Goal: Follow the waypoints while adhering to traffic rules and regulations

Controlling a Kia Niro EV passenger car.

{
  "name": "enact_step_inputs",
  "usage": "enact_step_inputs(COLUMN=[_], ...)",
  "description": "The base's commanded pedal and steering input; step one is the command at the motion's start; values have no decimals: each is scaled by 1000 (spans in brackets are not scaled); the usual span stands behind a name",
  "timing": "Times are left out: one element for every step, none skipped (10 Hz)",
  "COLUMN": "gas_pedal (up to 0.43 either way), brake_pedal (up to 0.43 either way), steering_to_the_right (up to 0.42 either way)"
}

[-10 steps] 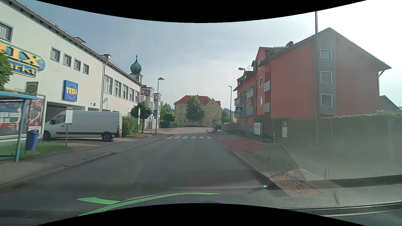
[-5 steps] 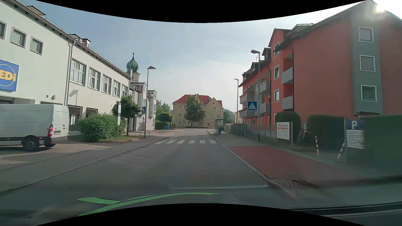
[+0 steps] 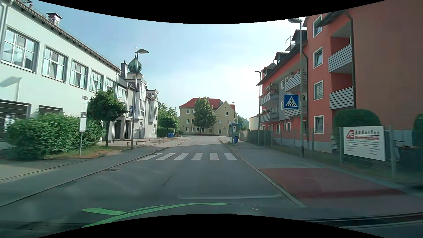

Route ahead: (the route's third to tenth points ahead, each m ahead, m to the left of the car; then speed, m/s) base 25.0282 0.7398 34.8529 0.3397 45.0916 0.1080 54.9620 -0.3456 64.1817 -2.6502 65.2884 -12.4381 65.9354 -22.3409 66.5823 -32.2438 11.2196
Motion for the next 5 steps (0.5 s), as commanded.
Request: enact_step_inputs(gas_pedal=[20, 20, 8, 8, 8], brake_pedal=[0, 0, 0, 0, 0], steering_to_the_right=[4, 4, 3, 2, 1])
